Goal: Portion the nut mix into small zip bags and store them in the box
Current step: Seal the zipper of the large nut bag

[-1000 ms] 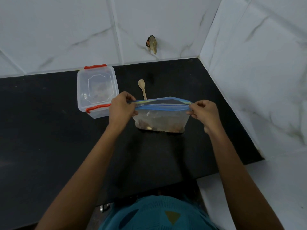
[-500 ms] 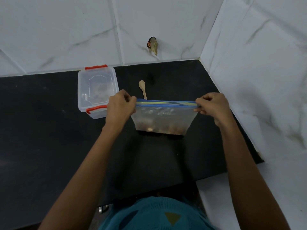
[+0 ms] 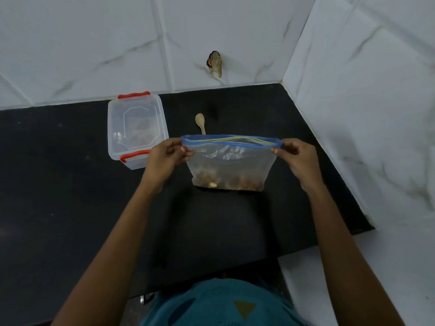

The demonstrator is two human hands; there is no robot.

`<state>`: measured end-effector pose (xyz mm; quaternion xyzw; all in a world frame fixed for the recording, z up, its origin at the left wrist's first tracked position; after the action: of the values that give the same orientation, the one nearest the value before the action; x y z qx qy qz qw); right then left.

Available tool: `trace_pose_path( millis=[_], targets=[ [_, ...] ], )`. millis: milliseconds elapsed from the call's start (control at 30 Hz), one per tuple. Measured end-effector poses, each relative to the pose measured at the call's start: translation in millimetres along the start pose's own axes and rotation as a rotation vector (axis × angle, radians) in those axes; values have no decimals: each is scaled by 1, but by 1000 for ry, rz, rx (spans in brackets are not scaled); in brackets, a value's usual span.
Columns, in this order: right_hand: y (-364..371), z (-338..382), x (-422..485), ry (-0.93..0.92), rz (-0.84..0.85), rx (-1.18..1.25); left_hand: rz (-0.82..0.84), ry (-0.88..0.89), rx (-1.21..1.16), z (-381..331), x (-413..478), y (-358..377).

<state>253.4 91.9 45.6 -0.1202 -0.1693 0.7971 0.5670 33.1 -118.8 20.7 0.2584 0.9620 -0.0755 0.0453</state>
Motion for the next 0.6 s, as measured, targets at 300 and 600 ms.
trace_pose_path(
  millis=[300,600],
  targets=[
    [-1,2,0,-59,-86,246,-51,206,86,-15,2,-1],
    [2,7,6,-104,-122,168,-146,303,188,-31,0,2]
  ],
)
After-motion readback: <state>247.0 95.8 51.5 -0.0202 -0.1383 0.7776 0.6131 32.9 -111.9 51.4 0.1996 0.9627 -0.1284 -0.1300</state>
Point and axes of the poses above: each hand's wrist, its own x-axis towards the middle knuckle, its own y-axis out of the palm, z = x × y, the point moved 9 cm from there along x, towards the middle knuckle, and after that the axes turned 14 degrees about -z, right-handed, at the moved point
